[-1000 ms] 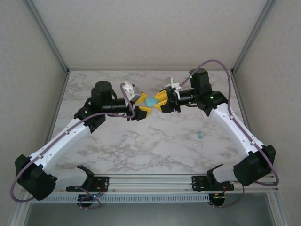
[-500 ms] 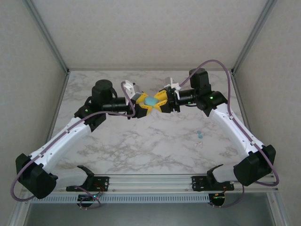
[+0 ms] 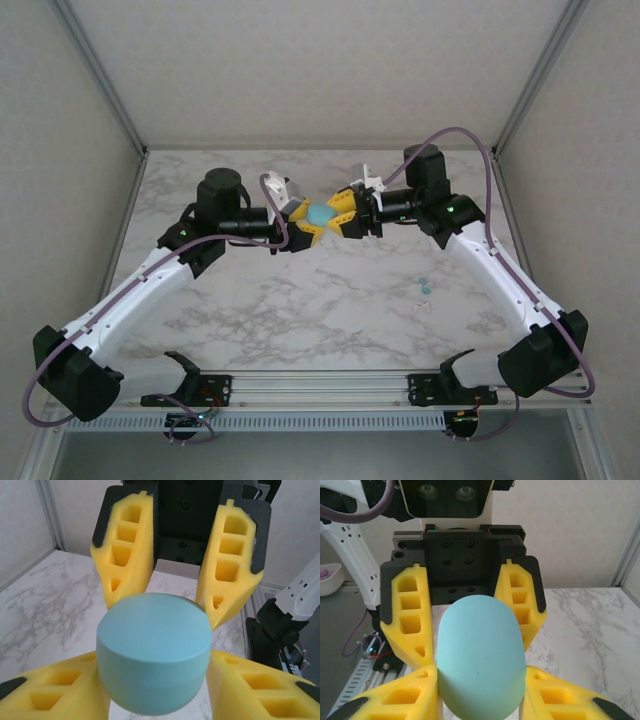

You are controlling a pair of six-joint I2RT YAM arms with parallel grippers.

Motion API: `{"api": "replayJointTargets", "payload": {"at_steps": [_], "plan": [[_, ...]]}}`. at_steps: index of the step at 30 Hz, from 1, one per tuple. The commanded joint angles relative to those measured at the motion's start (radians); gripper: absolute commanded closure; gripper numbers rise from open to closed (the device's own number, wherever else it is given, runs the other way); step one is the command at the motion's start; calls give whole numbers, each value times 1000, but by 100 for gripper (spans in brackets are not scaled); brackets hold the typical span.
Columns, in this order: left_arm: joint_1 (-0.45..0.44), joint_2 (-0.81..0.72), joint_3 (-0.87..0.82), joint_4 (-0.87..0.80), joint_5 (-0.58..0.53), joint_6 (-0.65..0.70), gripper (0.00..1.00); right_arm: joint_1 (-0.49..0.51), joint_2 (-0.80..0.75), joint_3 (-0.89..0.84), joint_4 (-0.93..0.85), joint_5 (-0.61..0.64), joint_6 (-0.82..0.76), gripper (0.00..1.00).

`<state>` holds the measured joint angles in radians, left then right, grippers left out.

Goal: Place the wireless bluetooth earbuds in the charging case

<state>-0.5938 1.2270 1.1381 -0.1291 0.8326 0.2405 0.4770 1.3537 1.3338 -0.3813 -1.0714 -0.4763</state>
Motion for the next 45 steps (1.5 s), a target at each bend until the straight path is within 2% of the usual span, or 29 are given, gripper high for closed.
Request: {"api": "replayJointTargets", "payload": {"at_steps": [1,6,10,15,18,23,25,31,36,45], "plan": [[-6,11,33,3,31,-8,52,5,-18,-8,15,-2,2,64],[-8,12,25,63,41,-50,47,5,-20,-11,18,3,1,63],[-9,17,20,79,45,-66,46,5,-20,-15,16,3,-8,63],[-11,19,22,58,46,-58,52,6,-21,-16,32,-3,4,63],[-12,19,23,40,48,-44,52,5,-24,-16,43,-2,16,63],[-12,18,27,35,47,-37,65,6,-21,-15,36,-3,16,63],[-11,16,25,33,45,-35,66,5,-21,-16,33,1,18,63],[-12,6,19,37,39,-29,73,6,-23,-8,30,36,51,53],[-12,-20,-16,56,50,-19,77,-12,-40,-37,89,89,165,45],[-18,-39,-50,87,48,-13,78,-34,-25,-19,119,104,328,37]]}}
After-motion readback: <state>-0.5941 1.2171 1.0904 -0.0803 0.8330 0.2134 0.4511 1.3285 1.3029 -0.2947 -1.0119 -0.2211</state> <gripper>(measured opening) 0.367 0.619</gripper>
